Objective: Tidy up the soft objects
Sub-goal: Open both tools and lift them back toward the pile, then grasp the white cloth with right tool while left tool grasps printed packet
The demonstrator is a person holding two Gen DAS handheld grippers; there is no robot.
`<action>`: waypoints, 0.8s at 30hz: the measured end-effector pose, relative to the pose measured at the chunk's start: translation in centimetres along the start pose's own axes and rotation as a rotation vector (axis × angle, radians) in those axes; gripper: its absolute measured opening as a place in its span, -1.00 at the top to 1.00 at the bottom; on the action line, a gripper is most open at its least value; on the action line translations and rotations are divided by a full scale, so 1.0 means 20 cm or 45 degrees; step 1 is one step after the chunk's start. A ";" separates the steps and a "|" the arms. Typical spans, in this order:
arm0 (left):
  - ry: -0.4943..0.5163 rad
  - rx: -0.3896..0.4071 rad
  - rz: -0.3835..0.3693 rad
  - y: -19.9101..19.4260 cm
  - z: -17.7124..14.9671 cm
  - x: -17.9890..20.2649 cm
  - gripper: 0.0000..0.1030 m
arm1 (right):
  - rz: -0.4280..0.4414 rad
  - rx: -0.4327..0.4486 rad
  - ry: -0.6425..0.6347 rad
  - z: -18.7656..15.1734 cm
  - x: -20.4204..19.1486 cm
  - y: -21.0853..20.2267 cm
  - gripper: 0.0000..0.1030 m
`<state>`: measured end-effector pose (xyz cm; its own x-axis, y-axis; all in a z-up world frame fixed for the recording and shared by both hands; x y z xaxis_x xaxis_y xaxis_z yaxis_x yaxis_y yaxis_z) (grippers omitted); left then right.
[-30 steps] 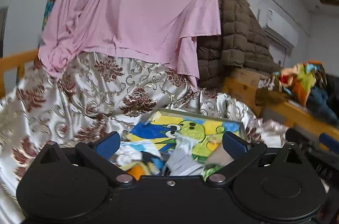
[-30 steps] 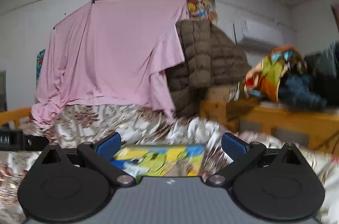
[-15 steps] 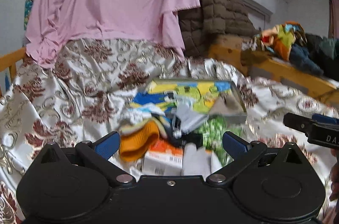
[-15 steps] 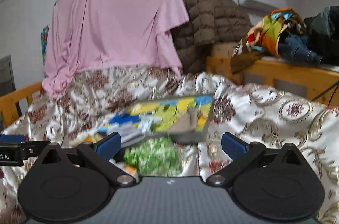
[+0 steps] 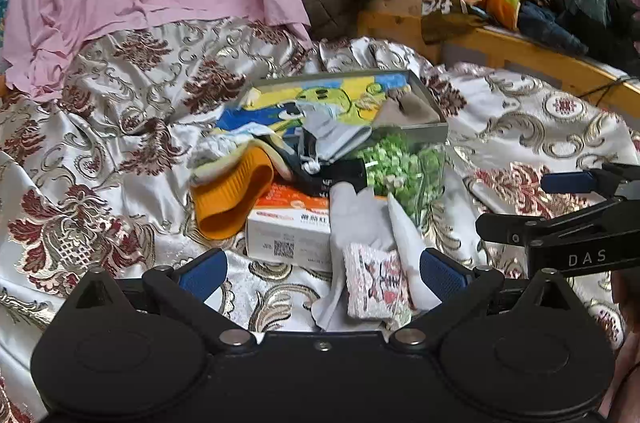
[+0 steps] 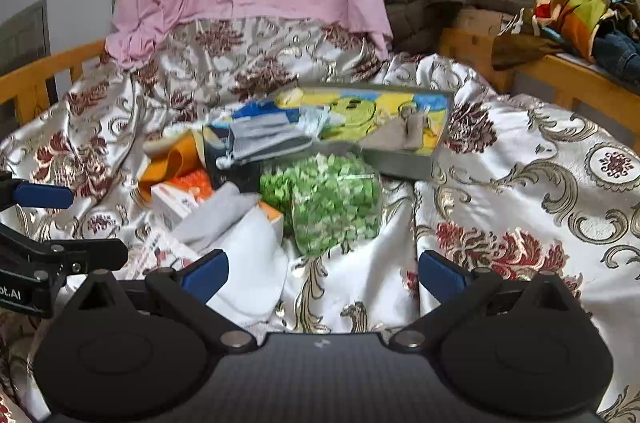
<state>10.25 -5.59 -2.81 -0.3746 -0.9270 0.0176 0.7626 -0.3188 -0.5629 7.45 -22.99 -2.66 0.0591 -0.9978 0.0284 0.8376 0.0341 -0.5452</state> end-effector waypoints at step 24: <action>0.035 -0.089 0.010 0.06 -0.06 -0.03 -0.98 | 0.037 -0.138 -0.103 -0.05 -0.05 0.09 -1.00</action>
<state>10.86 -5.12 -4.47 -0.3840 -0.9233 -0.0093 0.7273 -0.2963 -0.6191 8.42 -22.03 -4.51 0.1299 -0.9886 0.0763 0.7717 0.0525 -0.6338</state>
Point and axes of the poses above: each gripper's, at about its wrist camera, not at the fingertips, and y roughly the way its jaws point, x to its right, z to its top, the point moved 5 cm from there along y, roughly the way its jaws point, and after that the axes turned 1 degree about -y, right-handed, at the moved point
